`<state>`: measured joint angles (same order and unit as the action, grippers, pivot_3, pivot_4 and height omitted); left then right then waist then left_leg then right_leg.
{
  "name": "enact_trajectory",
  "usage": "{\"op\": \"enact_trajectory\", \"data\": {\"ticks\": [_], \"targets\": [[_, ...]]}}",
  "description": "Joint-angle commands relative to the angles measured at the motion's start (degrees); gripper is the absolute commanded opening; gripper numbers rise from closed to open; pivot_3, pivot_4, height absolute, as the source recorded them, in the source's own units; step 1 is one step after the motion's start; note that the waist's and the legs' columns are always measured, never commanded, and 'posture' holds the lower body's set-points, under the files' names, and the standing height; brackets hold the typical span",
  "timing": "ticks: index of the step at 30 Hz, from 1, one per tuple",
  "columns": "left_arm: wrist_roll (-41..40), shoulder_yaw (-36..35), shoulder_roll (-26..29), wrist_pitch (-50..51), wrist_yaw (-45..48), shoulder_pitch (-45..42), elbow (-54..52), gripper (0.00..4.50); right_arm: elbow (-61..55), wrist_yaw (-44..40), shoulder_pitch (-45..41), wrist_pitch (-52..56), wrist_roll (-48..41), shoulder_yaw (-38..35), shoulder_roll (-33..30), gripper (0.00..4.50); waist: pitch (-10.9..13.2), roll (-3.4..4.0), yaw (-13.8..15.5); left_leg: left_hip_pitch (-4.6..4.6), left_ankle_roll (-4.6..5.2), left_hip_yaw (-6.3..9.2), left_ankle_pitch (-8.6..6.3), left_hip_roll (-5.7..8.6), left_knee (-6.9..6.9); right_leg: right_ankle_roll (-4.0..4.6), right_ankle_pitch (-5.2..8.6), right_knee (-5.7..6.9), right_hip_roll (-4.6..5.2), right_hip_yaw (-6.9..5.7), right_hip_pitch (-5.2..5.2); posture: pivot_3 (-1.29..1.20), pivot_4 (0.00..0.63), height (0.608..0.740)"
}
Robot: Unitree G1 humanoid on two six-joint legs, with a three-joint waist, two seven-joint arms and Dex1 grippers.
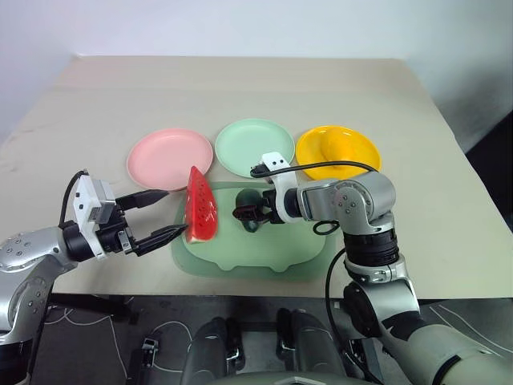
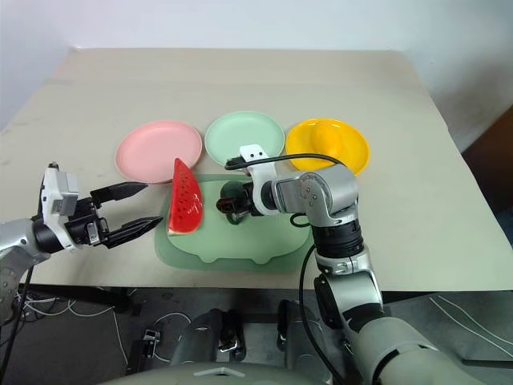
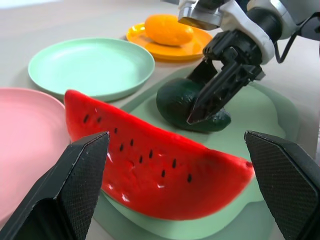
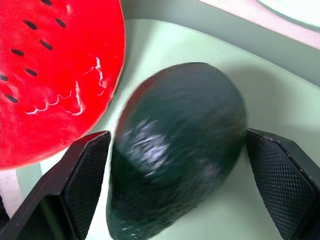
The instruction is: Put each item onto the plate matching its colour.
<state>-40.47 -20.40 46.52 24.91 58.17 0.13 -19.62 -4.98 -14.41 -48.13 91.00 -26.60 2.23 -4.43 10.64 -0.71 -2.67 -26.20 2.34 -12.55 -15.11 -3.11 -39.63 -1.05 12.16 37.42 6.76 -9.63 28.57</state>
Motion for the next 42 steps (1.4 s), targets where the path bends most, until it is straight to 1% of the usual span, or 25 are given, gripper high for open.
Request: {"op": "enact_trajectory", "data": {"ticks": [1, 3, 4, 10, 13, 16, 20, 24, 29, 33, 38, 40, 41, 42], "targets": [[-0.94, 0.39, 0.51, 1.25, -0.86, -1.04, -3.19, 4.5, -0.97, -0.6, -1.36, -2.18, 0.33, 0.66, -0.66, 3.87, 0.0, 0.0, -0.01, 0.0, 0.0, 0.0, 0.0, 0.0, 0.0, 0.0, 0.0, 0.0, 0.0, 0.0, 0.0, 0.0, 0.15, 0.696], [-1.38, 0.64, 0.7, 2.07, -0.96, -1.64, -3.47, 4.5, -1.46, -1.23, -1.34, -2.87, 0.29, 1.15, -1.23, 3.2, 0.0, 0.0, -0.06, 0.0, -0.01, 0.0, 0.01, 0.0, 0.02, 0.0, 0.0, 0.01, -0.01, 0.0, 0.01, 0.0, 0.15, 0.696], [-1.53, 0.71, 0.78, 2.35, -0.95, -1.86, -3.53, 4.5, -2.01, -1.72, -1.21, -3.22, 0.11, 1.58, -1.68, 3.03, 0.0, 0.0, -0.06, 0.0, -0.03, 0.0, 0.02, 0.0, 0.02, 0.0, 0.0, 0.02, -0.01, 0.0, 0.02, 0.0, 0.15, 0.696], [-1.61, 0.76, 0.95, 3.54, -0.97, -2.84, -3.5, 4.5, -5.41, -5.32, -1.78, -5.38, -1.6, 1.08, -4.71, 2.99, 0.0, 0.0, -0.03, 0.0, -0.04, 0.0, 0.03, 0.0, 0.03, 0.0, 0.0, 0.04, -0.03, 0.0, 0.03, 0.0, 0.15, 0.696], [-1.27, 0.36, 0.86, 3.63, -1.25, -2.26, -3.73, 4.5, -4.5, -8.11, -3.65, -10.78, -1.45, -0.08, -7.96, 2.99, 0.0, 0.0, 0.0, 0.01, -0.04, 0.0, 0.03, 0.02, 0.03, -0.01, 0.0, 0.04, -0.03, 0.0, 0.02, 0.0, 0.15, 0.696], [-1.11, 0.1, 0.75, 3.55, -1.66, -2.14, -3.57, 4.5, 0.01, -10.02, -5.97, -16.89, -0.06, 0.3, -10.22, 2.99, 0.0, -0.01, 0.02, 0.02, -0.04, 0.0, 0.03, 0.03, 0.02, -0.01, 0.0, 0.04, -0.02, 0.0, 0.01, 0.0, 0.15, 0.696], [-1.37, 0.07, 0.52, 3.93, -2.9, -2.06, -4.41, 4.5, 17.14, -10.0, -12.03, -31.72, 8.24, 4.76, -11.15, 2.99, 0.0, -0.01, -0.15, 0.15, -0.04, -0.05, 0.04, 0.03, 0.02, -0.01, 0.0, 0.07, -0.06, 0.0, -0.07, 0.0, 0.15, 0.696], [-1.58, 0.07, 0.6, 4.46, -3.77, -2.76, -4.33, 4.5, 34.31, -12.44, -18.6, -43.6, 12.12, 5.54, -7.97, 2.99, 0.0, -0.01, -0.4, 0.16, -0.03, -0.07, 0.05, 0.03, 0.02, -0.02, 0.0, 0.11, -0.07, 0.0, -0.06, 0.0, 0.15, 0.696], [-1.8, 0.2, 0.65, 5.41, -4.62, -3.27, -4.91, 4.5, 55.98, -12.81, -26.57, -57.46, 17.32, 5.94, -2.34, 2.99, 0.0, -0.01, -1.33, 0.17, -0.01, -0.07, 0.06, 0.03, 0.0, -0.03, 0.0, 0.29, -0.12, 0.0, -0.05, 0.0, 0.15, 0.696], [-2.02, 0.18, 0.74, 6.2, -5.52, -3.26, -6.12, 4.5, 66.89, -12.48, -30.04, -63.84, 20.4, 5.72, 0.93, 2.99, 0.0, -0.01, -1.35, 0.18, -0.01, -0.03, 0.06, 0.05, -0.07, -0.05, 0.02, 0.46, -0.08, 0.01, -0.04, 0.0, 0.15, 0.696], [-2.46, 0.02, 0.96, 7.24, -6.75, -3.5, -7.32, 4.5, 72.52, -11.59, -31.58, -67.63, 22.25, 4.25, 2.19, 2.99, 0.01, 0.0, -1.29, 0.16, -0.01, 0.04, 0.06, 0.06, -0.23, -0.05, 0.03, 0.57, -0.03, 0.04, -0.05, 0.0, 0.15, 0.696], [-2.35, -0.04, 1.01, 7.5, -6.95, -3.69, -7.3, 4.5, 73.42, -11.46, -31.76, -68.73, 22.76, 3.79, 2.31, 3.73, 0.01, 0.0, -1.33, 0.15, -0.02, 0.07, 0.05, 0.05, -0.29, -0.05, 0.03, 0.6, -0.01, 0.04, -0.06, 0.0, 0.15, 0.696], [-2.31, -0.06, 1.04, 7.54, -6.96, -3.77, -7.17, 4.5, 73.62, -11.37, -31.86, -69.25, 22.93, 3.54, 2.33, 3.97, 0.01, 0.0, -1.36, 0.15, -0.02, 0.07, 0.05, 0.05, -0.31, -0.05, 0.03, 0.63, 0.0, 0.04, -0.06, 0.0, 0.15, 0.696], [-2.23, -0.02, 1.06, 7.49, -6.93, -3.85, -6.97, 4.5, 73.74, -11.36, -32.02, -69.6, 23.07, 3.25, 2.27, 4.31, 0.01, 0.0, -1.37, 0.15, -0.02, 0.08, 0.05, 0.05, -0.32, -0.05, 0.03, 0.64, 0.01, 0.04, -0.06, 0.0, 0.15, 0.696]]}}
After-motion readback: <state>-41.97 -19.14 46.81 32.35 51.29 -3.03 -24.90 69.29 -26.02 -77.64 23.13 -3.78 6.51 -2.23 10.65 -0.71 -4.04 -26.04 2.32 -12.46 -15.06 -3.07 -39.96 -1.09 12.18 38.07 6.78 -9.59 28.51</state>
